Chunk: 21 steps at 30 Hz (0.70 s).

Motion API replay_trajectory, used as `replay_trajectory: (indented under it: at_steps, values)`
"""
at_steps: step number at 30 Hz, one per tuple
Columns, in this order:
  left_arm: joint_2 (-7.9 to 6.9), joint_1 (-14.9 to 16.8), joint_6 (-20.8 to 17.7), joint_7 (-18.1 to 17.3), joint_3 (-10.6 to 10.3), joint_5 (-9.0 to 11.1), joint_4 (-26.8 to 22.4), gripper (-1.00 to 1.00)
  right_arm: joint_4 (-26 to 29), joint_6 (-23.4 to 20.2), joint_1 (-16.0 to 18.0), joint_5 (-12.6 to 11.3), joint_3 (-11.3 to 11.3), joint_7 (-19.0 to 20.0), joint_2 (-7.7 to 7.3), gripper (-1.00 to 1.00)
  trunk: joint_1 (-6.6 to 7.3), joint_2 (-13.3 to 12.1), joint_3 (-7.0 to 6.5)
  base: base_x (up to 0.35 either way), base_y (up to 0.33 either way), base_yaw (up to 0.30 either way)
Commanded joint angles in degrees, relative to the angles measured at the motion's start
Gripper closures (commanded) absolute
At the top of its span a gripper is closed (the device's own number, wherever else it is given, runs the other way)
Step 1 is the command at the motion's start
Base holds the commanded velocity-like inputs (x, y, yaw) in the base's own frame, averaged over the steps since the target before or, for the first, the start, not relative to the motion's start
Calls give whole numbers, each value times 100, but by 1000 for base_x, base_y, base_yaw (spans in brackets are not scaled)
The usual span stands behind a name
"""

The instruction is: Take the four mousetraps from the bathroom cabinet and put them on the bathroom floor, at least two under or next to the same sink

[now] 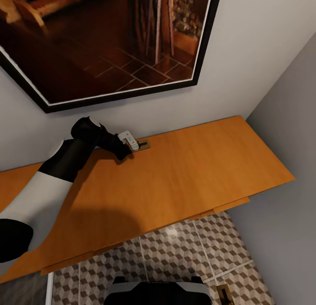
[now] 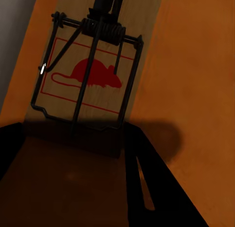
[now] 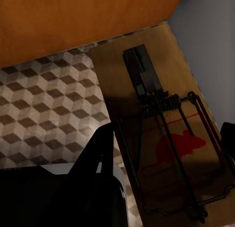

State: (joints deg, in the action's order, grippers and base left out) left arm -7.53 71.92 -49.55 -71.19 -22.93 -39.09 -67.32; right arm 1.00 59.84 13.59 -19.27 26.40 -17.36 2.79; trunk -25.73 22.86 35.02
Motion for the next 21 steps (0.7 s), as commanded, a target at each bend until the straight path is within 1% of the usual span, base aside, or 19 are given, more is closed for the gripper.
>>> replay_trajectory:
  at_steps: [1, 6, 9, 10, 14, 21]
  values:
    - [-3, 0, -28, -62, -10, -38, 154, 100, -4, 16, 3, -42, 49, -22, 2, 100, -5, 6, 8, 0, 0, 0]
    - [3, 2, -32, -68, 5, -44, 72, 100, -4, 16, 3, -41, 49, -22, -4, 100, -5, 6, 8, 0, 0, 0]
    - [18, -1, -39, -77, 7, -40, -184, 100, -4, 16, 3, -41, 49, -22, 0, 100, -5, 6, 8, 0, 0, 0]
    - [53, -1, -42, -78, 12, -39, -257, 100, -4, 16, 3, -41, 49, -22, 1, 100, -5, 6, 8, 0, 0, 0]
    - [92, 0, -45, -79, 15, -38, -325, 100, -4, 16, 3, -42, 49, -22, 0, 100, -5, 6, 8, 0, 0, 0]
    - [102, 4, -46, -79, 9, -38, -342, 100, -4, 16, 3, -41, 49, -22, -1, 100, -5, 6, 8, 0, 0, 0]
